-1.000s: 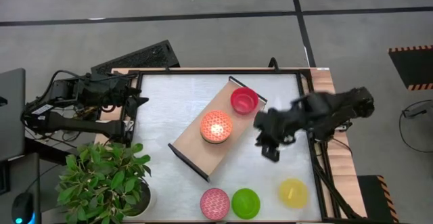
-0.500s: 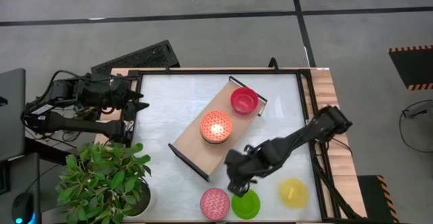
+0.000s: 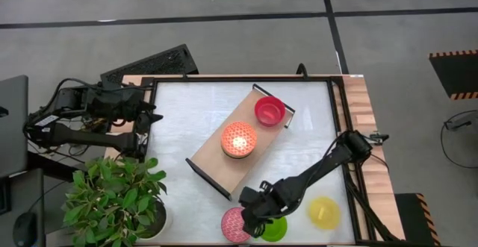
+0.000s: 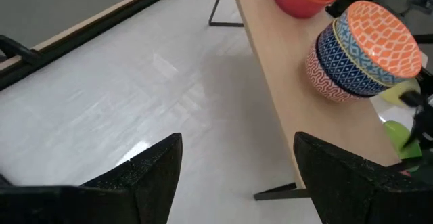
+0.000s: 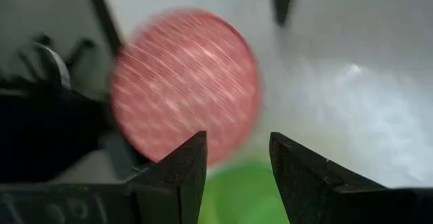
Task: Place and stack bowls onto a shelf
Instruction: Stack the red patterned bowl on top of the orange patterned bowl on the shelf
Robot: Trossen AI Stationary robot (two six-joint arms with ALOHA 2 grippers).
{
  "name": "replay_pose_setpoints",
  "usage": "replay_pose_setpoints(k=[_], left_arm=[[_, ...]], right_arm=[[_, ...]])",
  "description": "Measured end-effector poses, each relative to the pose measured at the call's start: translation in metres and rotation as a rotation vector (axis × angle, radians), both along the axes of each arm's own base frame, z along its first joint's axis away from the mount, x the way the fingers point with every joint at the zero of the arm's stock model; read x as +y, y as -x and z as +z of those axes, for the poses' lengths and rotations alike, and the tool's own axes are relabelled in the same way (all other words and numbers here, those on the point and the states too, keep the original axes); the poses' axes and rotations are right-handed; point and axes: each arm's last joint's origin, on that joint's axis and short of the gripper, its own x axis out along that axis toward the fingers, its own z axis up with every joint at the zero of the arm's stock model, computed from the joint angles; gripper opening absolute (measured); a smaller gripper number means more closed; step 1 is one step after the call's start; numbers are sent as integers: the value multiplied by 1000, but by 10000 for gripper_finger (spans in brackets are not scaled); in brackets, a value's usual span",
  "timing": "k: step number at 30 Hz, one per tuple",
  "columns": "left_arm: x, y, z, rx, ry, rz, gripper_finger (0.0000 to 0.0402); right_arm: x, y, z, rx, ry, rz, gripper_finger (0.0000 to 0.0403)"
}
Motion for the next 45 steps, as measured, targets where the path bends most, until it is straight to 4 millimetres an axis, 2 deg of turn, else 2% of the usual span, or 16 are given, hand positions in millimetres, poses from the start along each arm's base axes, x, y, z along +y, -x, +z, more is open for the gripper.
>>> replay_pose_setpoints(k=[9,12,22,37,41,45], left_arm=[[0,0,0,-2,9,-3,270],[0,0,0,-2,9,-2,270],[0,0,0,-3,8,-2,270],[0,0,0,-3,6,-2,270],[0,0,0,-3,6,-1,270],[0,0,0,-3,0,5,270]], right_arm=[[25,1,-26,-3,-16,-80,186],[30,3,-28,0,-28,-96,186],[24,6,-30,23,47,-136,186],[21,-3,-59,83,80,-145,182],[23,-5,-67,110,51,-134,164],[23,-5,-68,115,45,-136,104]])
